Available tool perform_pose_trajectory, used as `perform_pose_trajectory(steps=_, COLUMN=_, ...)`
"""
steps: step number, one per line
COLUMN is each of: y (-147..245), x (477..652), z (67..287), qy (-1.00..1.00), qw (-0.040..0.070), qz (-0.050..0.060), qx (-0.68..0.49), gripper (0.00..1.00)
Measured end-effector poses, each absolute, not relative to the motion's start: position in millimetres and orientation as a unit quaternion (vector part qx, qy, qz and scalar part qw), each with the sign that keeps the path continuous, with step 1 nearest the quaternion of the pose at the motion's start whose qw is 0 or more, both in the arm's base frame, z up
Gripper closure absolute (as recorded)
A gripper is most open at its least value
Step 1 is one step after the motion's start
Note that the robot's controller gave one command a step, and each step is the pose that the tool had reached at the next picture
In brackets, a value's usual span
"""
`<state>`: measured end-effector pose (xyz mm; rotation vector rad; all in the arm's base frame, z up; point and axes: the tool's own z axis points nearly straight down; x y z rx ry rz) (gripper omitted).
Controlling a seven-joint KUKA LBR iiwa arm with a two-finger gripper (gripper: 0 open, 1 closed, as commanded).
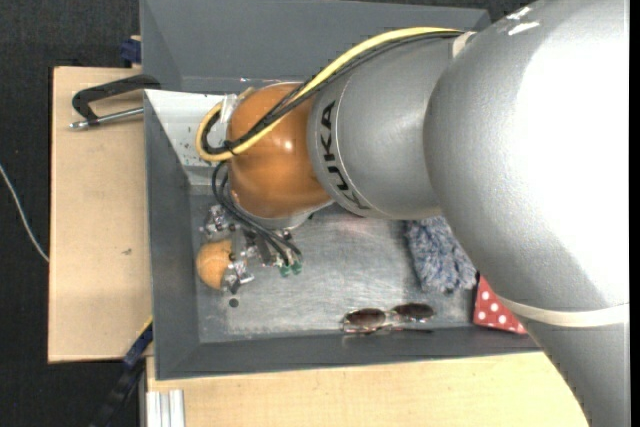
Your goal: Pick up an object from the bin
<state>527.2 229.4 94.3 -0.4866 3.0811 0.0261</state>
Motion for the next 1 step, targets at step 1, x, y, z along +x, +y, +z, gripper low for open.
perform_pose_trajectory(steps=1, y=229.4, x=527.2, z=94.3, qy=0.988, qw=0.011, qz=0.008, qx=-0.156, gripper=1.0)
